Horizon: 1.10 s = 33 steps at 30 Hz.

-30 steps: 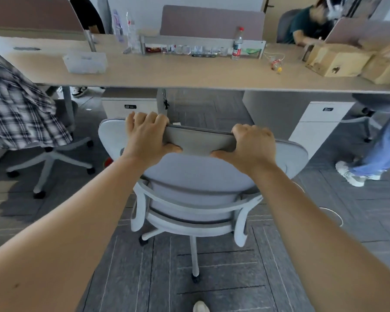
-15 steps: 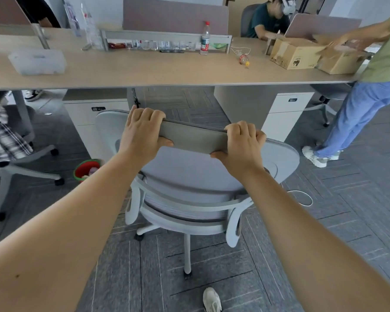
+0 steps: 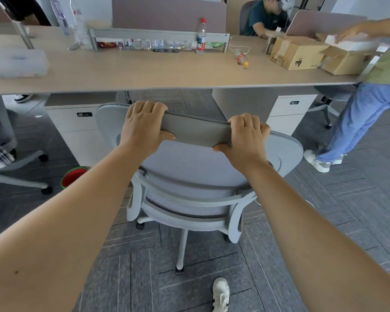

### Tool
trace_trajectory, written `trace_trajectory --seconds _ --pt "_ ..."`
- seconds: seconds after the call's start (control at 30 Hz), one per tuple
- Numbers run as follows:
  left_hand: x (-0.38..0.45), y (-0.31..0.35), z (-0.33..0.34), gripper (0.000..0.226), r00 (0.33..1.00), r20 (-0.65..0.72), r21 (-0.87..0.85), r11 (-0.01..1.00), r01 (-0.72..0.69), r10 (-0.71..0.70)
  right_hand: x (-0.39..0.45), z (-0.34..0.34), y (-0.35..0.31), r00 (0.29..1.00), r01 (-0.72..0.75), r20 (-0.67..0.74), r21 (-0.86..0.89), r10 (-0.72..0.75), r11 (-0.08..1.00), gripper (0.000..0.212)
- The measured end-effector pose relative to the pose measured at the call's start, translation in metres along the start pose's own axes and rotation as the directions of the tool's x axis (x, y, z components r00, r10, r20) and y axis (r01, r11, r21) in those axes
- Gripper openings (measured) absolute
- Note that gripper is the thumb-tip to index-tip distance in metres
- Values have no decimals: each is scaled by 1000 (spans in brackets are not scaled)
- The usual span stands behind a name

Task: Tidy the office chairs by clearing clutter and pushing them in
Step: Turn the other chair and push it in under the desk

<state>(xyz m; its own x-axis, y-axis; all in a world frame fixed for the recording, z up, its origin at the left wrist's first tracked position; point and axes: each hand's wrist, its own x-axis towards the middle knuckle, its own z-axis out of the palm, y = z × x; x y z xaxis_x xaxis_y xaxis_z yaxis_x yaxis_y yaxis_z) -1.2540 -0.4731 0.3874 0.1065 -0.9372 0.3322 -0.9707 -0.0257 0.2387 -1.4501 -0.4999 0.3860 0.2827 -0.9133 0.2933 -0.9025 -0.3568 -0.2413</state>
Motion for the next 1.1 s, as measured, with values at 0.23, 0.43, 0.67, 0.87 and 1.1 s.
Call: trace_trajectory --seconds 0.23,0.43,0.67,0.87,1.1 --pt "85 26 35 64 999 10 58 998 34 -35 85 17 60 998 52 -34 26 -51 998 56" --pt "157 49 67 61 995 -6 82 992 100 -100 167 30 111 993 120 -3 27 -120 992 53" --pt "231 58 96 59 983 -29 71 980 184 -183 257 48 145 982 182 42 23 -182 983 49" --pt "289 42 119 56 971 -59 34 972 234 -232 329 69 151 972 224 57 47 -226 974 50" --pt "360 13 143 53 972 -90 0 976 217 -216 410 93 151 966 249 72 13 -249 968 53"
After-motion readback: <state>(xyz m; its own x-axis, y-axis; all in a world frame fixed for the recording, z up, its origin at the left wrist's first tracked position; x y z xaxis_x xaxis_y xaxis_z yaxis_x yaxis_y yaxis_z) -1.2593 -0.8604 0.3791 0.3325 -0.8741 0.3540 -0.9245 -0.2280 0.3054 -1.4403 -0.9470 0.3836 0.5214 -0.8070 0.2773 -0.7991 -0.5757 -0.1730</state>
